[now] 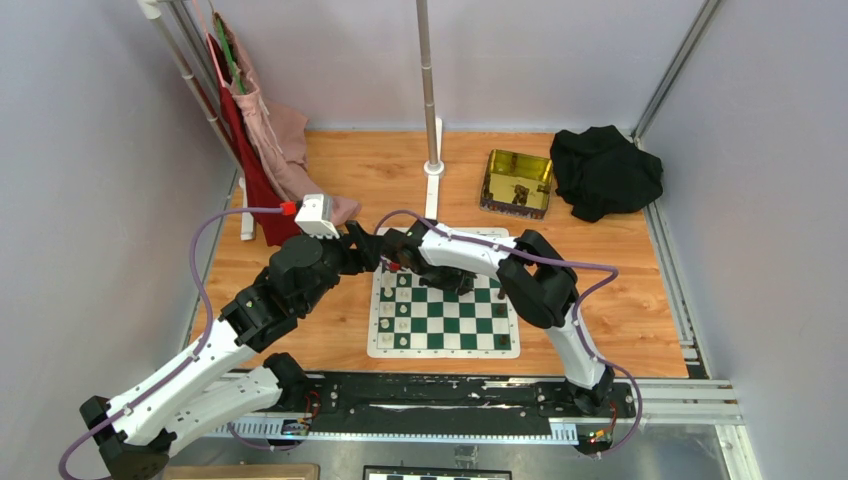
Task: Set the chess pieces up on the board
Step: Place the chess piece on the chessboard, then pick up the chess piece from the storage box.
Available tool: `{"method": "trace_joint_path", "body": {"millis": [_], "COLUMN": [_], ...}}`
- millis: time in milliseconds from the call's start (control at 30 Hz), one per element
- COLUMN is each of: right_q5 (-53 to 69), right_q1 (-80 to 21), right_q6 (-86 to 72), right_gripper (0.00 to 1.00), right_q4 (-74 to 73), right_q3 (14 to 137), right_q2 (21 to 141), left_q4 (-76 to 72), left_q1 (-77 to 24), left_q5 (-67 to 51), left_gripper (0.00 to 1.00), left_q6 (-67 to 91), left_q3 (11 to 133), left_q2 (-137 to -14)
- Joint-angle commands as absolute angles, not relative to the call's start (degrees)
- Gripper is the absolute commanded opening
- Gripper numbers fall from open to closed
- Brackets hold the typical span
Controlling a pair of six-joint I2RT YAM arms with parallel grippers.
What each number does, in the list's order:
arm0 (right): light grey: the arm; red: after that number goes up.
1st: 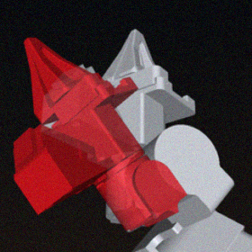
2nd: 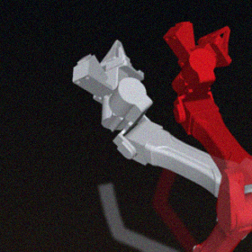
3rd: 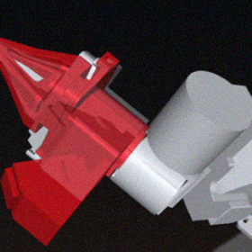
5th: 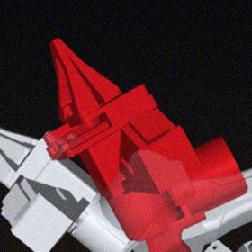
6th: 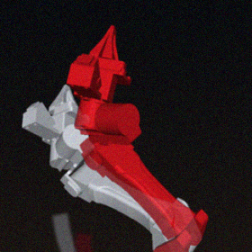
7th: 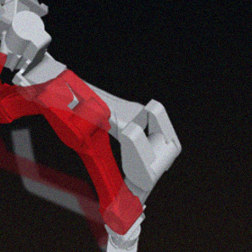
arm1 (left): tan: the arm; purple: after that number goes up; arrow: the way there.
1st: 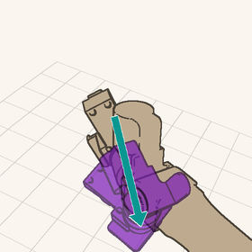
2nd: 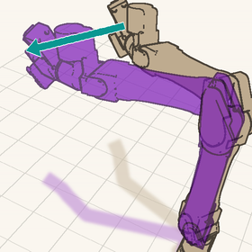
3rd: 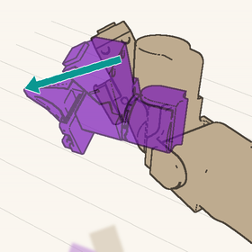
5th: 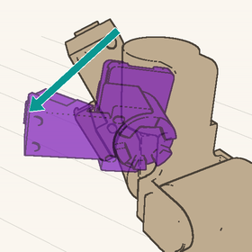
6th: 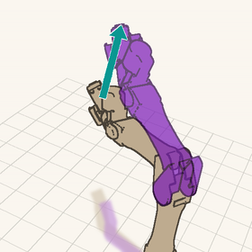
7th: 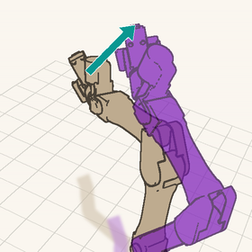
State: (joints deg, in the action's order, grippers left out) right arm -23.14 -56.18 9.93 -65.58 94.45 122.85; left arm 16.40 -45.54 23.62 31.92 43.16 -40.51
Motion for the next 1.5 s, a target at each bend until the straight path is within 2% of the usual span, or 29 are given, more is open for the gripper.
{"method": "trace_joint_path", "body": {"millis": [0,233,567,667,867,1000,1133,1300,1467], "right_q5": [-22.16,-21.79,-19.65,-20.10,-18.41,-13.91,-10.22,-6.80,-7.30], "right_q1": [-55.86,-55.95,-54.58,-51.65,-38.35,-28.49,-21.33,-16.26,-14.60], "right_q6": [10.37,9.75,5.47,3.83,1.90,1.60,0.62,-2.44,-3.67], "right_gripper": [0.37,0.39,0.42,0.44,0.45,0.45,0.46,0.48,0.49], "right_q4": [-66.80,-66.83,-61.69,-57.63,-47.53,-40.20,-35.51,-34.35,-30.38], "right_q3": [96.49,96.77,94.30,93.81,94.79,98.59,106.76,119.91,125.38], "right_q2": [122.90,121.10,107.88,104.33,101.83,105.10,113.16,125.84,134.14], "left_q4": [14.77,14.77,14.06,13.19,11.16,8.92,6.33,0.45,-6.02], "left_q1": [-46.05,-46.10,-46.75,-47.13,-48.74,-48.87,-48.87,-48.87,-48.87], "left_q5": [23.99,23.91,24.21,24.26,24.82,23.85,24.14,24.37,24.54], "left_gripper": [0.73,0.72,0.72,0.72,0.73,0.73,0.74,0.74,0.75], "left_q6": [31.95,32.24,32.28,32.07,30.47,30.10,29.47,29.70,30.16], "left_q3": [43.51,43.60,45.02,46.82,51.82,54.27,55.79,54.05,51.05], "left_q2": [-40.40,-40.37,-42.98,-45.11,-52.56,-58.86,-63.79,-66.53,-68.03]}}
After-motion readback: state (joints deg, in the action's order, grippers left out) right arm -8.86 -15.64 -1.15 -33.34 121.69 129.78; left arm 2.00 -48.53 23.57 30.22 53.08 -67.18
